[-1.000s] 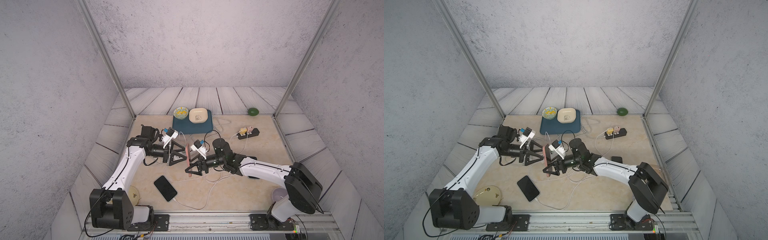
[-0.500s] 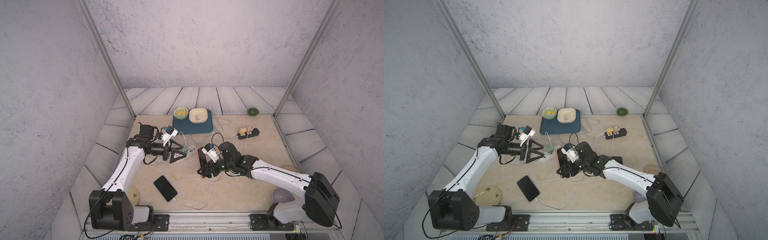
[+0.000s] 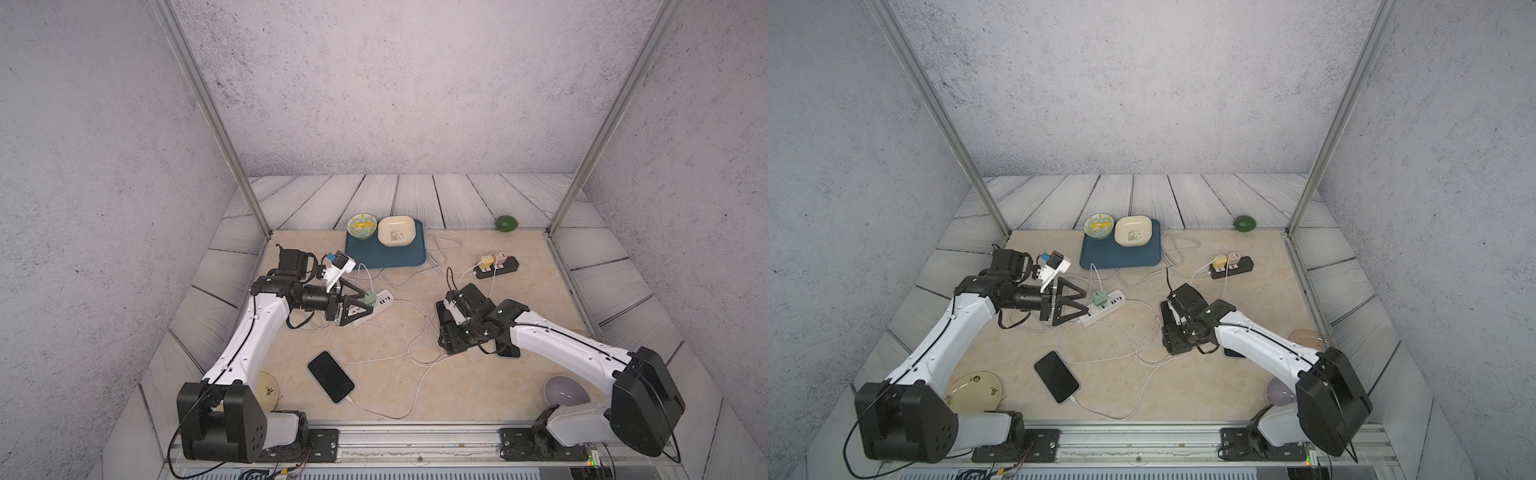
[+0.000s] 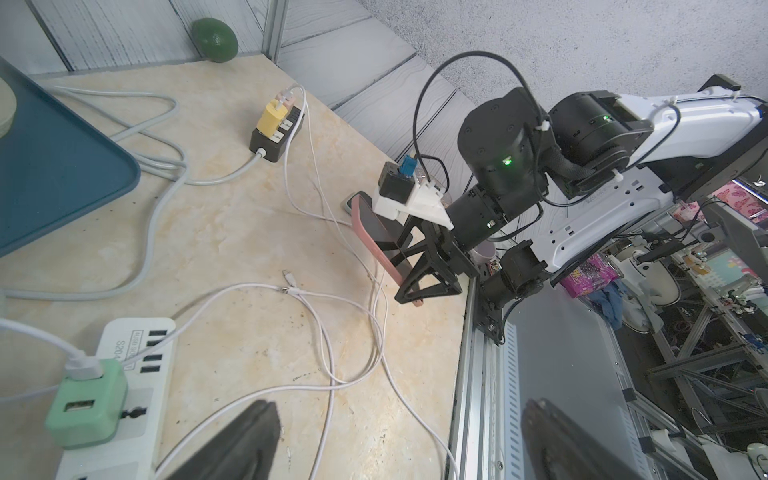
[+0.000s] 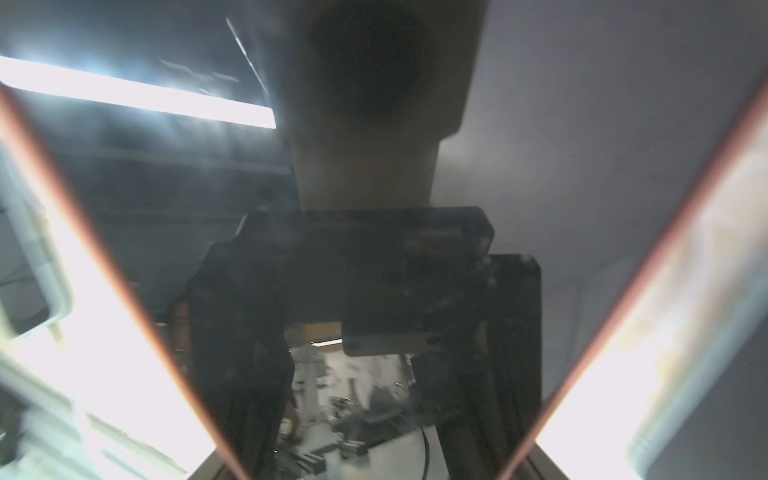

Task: Unplug the charging cable from the phone
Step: Place the phone at the center of the board.

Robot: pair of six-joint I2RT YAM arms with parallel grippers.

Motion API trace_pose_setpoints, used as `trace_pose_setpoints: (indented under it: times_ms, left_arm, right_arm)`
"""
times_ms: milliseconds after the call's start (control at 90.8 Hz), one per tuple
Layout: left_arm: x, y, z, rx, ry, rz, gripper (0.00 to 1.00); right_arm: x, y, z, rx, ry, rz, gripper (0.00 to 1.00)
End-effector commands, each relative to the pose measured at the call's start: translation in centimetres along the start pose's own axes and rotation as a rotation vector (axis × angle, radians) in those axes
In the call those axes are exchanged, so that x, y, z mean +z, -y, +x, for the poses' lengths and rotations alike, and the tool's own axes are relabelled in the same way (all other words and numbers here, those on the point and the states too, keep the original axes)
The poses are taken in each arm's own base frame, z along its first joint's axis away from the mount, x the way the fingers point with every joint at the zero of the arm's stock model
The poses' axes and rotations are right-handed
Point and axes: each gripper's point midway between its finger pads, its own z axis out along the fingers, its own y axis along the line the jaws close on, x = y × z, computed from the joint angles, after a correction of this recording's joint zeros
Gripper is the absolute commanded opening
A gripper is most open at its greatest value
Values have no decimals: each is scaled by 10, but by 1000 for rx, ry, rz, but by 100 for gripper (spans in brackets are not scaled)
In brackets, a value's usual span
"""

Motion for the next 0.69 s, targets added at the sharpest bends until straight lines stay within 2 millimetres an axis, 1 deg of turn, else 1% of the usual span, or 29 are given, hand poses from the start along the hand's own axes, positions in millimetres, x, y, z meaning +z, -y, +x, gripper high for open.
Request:
trace_pose_setpoints:
  times_ms: [0,132,242,440,517,683]
  left_arm:
    - [-4,2,-4,18,11,-16,98]
    - [-4,1,-3,17,9,-19,98]
    - [-4,1,-2,21,5,-24,98]
    - [-5,0,-2,20,4,-31,98]
    - [-6,0,-2,20,5,-35,98]
    - [-6,-1,-2,18,7,-37,98]
  right_arm:
    - [-13,26,4,60,-30,97,8]
    - [-10,49,8,88,-75,185,8]
    - [-4,59,6,102,-106,230,8]
    - [23,64,5,118,-166,236,9]
    - [33,66,8,123,-196,237,9]
    - [46,72,16,122,-247,258,10]
